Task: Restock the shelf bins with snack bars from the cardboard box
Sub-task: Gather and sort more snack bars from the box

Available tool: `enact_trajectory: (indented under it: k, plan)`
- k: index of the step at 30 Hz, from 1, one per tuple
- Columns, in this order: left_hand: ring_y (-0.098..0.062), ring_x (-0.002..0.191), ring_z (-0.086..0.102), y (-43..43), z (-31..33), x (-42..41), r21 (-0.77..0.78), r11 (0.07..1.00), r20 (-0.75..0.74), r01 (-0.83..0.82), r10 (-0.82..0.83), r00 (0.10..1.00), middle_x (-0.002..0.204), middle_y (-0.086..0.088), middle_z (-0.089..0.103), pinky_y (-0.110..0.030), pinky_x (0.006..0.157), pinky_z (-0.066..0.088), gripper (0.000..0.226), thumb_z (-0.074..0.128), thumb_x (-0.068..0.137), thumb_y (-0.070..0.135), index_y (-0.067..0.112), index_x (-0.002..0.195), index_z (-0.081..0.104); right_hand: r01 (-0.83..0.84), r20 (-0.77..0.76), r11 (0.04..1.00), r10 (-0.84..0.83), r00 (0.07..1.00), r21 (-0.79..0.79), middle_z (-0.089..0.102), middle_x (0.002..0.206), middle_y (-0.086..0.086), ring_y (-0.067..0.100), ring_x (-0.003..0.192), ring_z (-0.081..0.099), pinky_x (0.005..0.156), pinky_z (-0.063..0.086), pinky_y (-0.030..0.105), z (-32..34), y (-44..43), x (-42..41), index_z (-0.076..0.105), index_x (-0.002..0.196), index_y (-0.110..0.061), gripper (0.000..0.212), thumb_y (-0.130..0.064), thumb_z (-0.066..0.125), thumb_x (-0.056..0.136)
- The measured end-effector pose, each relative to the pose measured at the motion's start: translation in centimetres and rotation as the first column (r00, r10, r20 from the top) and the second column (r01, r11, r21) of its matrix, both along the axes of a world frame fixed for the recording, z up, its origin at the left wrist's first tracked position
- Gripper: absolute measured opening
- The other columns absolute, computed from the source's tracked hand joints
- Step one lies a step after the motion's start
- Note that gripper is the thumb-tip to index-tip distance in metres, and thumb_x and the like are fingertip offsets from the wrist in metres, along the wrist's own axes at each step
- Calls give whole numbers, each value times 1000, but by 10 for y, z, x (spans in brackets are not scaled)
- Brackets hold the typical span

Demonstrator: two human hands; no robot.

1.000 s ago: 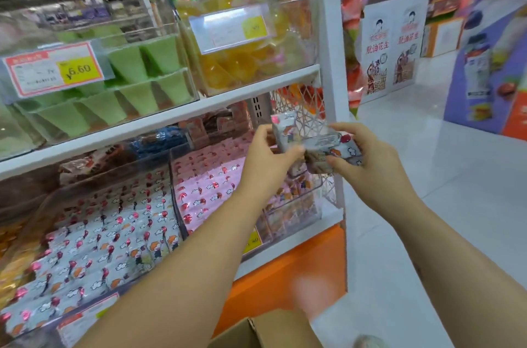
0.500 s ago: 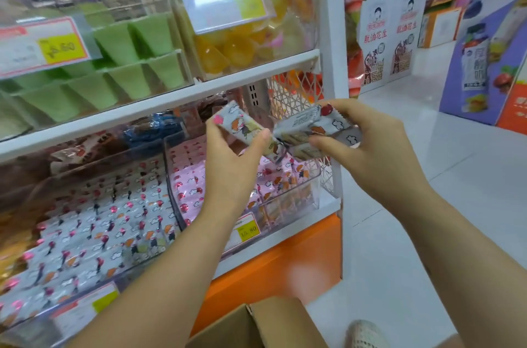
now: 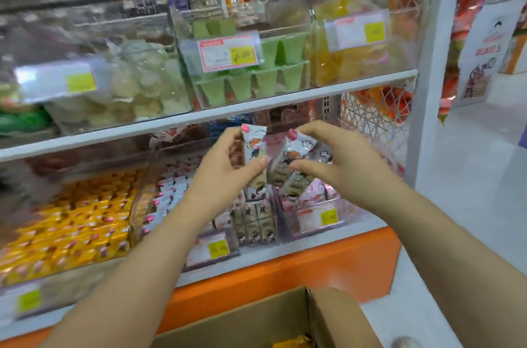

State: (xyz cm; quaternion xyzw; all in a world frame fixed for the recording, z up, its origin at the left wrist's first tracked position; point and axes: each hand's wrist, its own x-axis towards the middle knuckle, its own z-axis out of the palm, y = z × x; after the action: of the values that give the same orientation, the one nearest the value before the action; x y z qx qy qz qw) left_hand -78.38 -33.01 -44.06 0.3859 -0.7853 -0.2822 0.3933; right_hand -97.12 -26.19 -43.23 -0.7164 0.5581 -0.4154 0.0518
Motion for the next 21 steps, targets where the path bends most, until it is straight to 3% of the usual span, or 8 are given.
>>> enact_trajectory:
  k: [3,6,9,12,15,18,21]
  plan:
    - [-9,100,62,-12,-7,25,14,992,-17,-125,125,992,108,11,62,-33,88,50,38,70,84,29,33,112,46,-66,-18,997,67,998,44,59,123,-9,-9,107,42,80,30,2,-5,-23,21,55,121,-22,39,-26,69,85]
    - [-11,70,56,-16,-30,34,63,980,33,-188,186,982,85,3,55,-12,58,45,37,71,84,26,25,107,42,-63,-61,987,73,995,151,56,132,-3,8,122,47,83,28,9,-20,-42,30,54,124,-23,41,-25,68,85]
    - [-14,62,45,-16,-55,35,125,966,57,-228,222,973,84,-6,50,-16,48,37,39,70,84,28,24,107,39,-70,-86,969,93,992,238,53,136,-3,11,126,45,90,29,13,-28,-48,32,54,125,-22,42,-25,68,86]
    - [-12,68,47,-16,-70,36,167,954,132,-248,228,965,83,1,48,-25,56,38,46,70,83,32,24,114,37,-78,-178,951,136,975,300,53,136,-2,14,126,47,97,35,21,-24,-56,38,54,127,-20,45,-25,69,85]
    - [-10,92,51,-14,-77,38,98,969,325,-229,186,927,105,7,54,-25,75,40,48,71,81,37,31,113,35,-68,-272,900,201,941,430,49,140,1,17,129,44,104,36,32,-19,-70,46,52,131,-19,51,-23,71,84]
    - [-10,99,50,-18,-72,43,69,970,412,-233,185,892,120,2,57,-23,80,36,50,69,82,39,28,123,41,-19,-381,847,260,887,532,43,145,4,21,130,42,104,34,33,-19,-87,54,46,137,-14,59,-26,70,85]
    - [-13,114,52,-28,-73,54,-90,977,466,-194,213,859,121,10,58,-28,92,39,41,65,83,47,30,118,54,63,-490,821,274,828,567,48,137,7,25,127,44,102,33,34,-28,-101,66,48,134,-15,53,-28,68,86]
